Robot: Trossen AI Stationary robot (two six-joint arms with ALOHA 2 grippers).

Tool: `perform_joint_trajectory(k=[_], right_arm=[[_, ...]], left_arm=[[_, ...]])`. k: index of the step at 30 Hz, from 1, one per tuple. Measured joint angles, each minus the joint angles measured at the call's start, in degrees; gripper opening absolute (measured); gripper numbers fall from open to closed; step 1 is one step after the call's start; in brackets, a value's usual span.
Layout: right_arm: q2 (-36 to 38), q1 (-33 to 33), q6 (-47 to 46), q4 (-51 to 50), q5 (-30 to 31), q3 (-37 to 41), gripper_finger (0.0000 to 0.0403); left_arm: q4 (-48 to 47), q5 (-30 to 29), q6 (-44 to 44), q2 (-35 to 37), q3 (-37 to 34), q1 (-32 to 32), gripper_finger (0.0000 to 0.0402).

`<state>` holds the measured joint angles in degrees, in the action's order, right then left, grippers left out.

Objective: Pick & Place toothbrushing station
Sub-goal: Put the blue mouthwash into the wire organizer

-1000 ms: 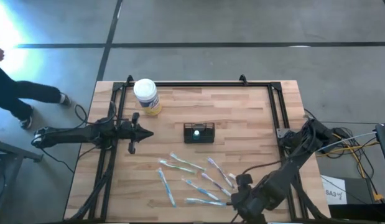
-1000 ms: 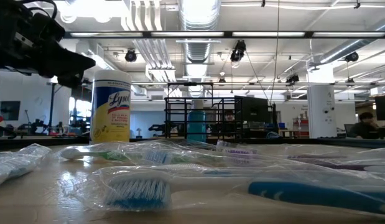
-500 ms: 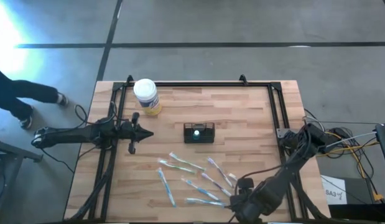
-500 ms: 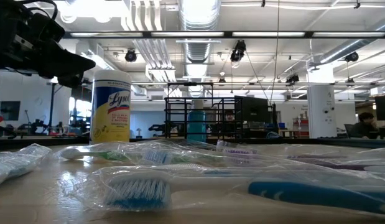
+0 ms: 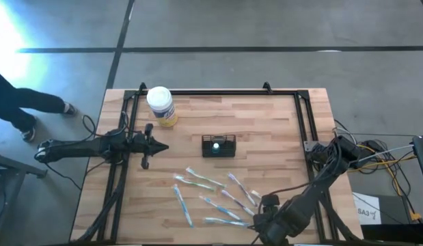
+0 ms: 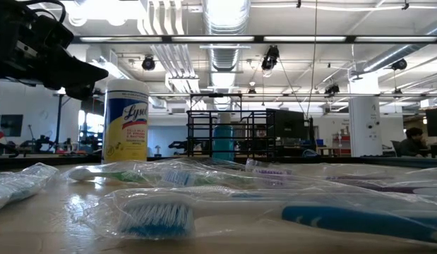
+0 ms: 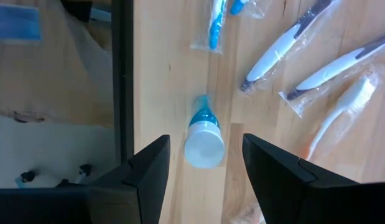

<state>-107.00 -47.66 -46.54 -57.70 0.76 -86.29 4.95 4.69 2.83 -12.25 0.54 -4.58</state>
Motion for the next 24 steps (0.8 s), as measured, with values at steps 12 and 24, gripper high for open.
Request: perform_joint_trajectory(k=[12,24], right_arm=[[0.0,-0.1,0.0,2.2,0.3,3.1,0.0196],[0.0,-0.1,0.2,2.5,0.7,3.3,0.0169]], left_arm=[[0.0,0.0,0.1,0.0,0.0,0.0,0.0009],[0.1,0.0,0.2,0.0,0.0,0.0,0.0017]])
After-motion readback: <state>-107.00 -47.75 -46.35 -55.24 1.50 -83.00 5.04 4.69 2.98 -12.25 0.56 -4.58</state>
